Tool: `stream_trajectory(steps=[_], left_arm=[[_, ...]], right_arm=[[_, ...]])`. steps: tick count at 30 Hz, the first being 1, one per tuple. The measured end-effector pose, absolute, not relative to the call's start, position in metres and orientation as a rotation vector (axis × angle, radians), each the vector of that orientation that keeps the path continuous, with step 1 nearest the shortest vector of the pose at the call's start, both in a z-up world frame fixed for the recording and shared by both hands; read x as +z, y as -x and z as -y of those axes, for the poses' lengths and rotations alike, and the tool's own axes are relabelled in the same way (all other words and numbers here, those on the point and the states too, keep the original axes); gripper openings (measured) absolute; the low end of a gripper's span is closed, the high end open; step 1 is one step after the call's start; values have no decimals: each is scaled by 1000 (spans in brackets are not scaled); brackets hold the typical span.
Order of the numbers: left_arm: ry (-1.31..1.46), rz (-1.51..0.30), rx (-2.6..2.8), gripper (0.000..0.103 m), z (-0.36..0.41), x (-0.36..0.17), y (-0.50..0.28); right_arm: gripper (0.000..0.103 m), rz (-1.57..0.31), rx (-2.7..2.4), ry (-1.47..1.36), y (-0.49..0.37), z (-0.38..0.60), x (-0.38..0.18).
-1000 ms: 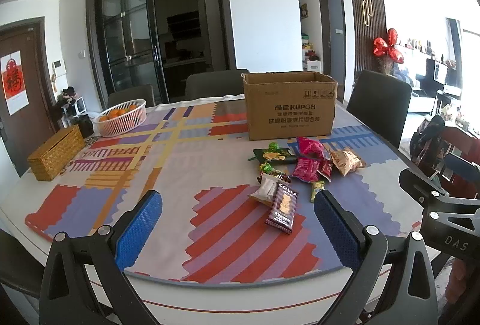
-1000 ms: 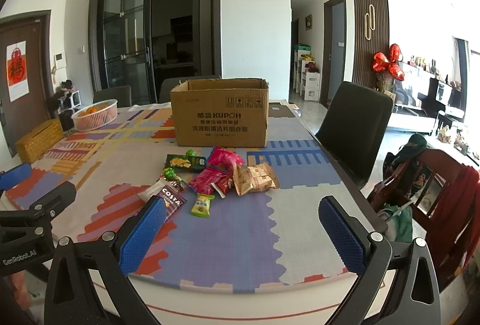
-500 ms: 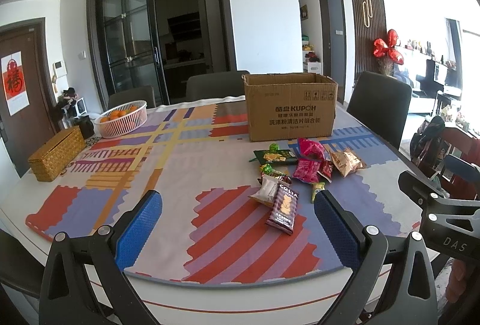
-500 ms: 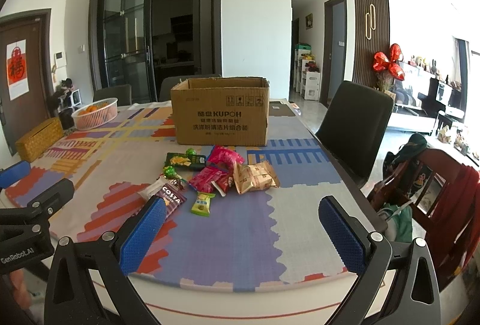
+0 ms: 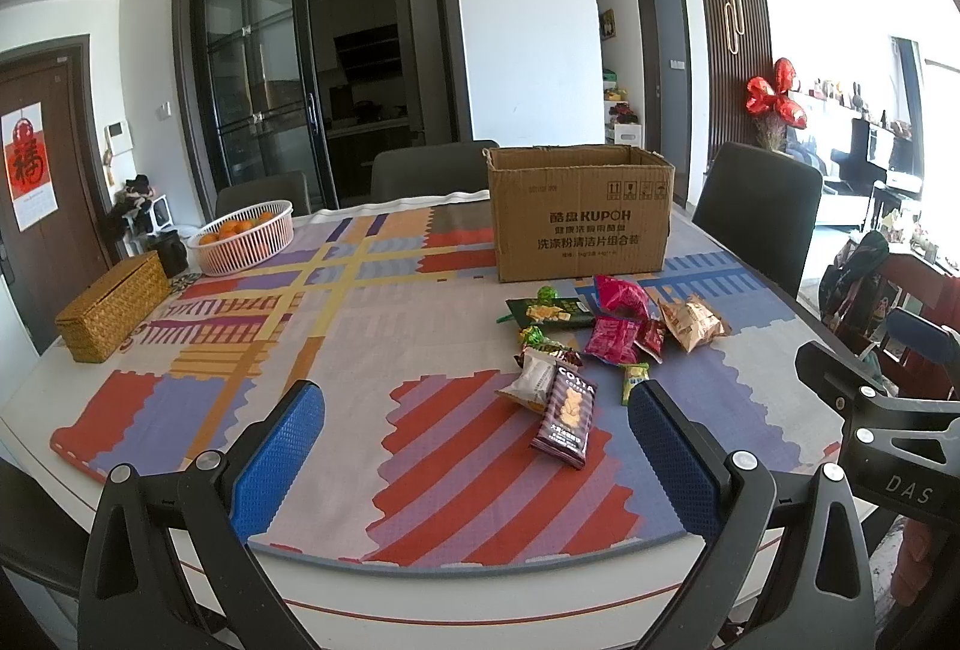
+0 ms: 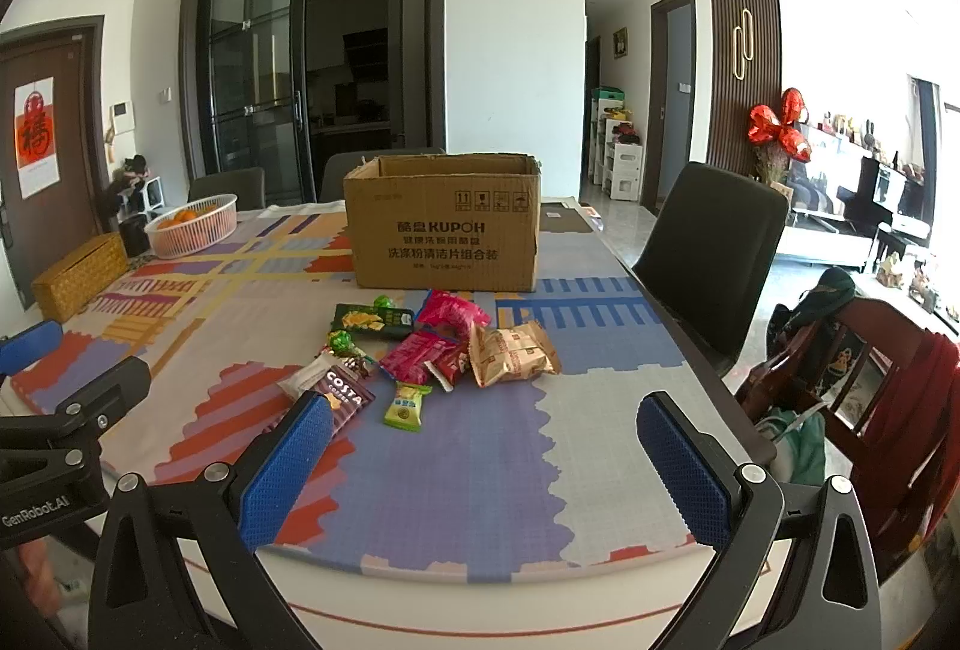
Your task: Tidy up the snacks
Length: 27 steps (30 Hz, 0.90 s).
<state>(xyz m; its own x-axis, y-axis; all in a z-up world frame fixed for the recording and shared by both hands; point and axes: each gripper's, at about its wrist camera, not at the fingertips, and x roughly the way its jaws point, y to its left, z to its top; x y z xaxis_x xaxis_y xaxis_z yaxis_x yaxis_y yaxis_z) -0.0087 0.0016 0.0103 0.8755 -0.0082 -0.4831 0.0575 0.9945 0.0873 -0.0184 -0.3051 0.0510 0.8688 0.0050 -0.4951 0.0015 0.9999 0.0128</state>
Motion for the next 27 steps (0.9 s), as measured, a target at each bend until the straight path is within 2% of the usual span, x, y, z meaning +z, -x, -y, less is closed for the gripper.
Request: stream_trajectory(steps=[27], left_arm=[[-102,-505,-34,103,-3,10,9]], right_arm=[[103,-527,10,-7,19,302,48]])
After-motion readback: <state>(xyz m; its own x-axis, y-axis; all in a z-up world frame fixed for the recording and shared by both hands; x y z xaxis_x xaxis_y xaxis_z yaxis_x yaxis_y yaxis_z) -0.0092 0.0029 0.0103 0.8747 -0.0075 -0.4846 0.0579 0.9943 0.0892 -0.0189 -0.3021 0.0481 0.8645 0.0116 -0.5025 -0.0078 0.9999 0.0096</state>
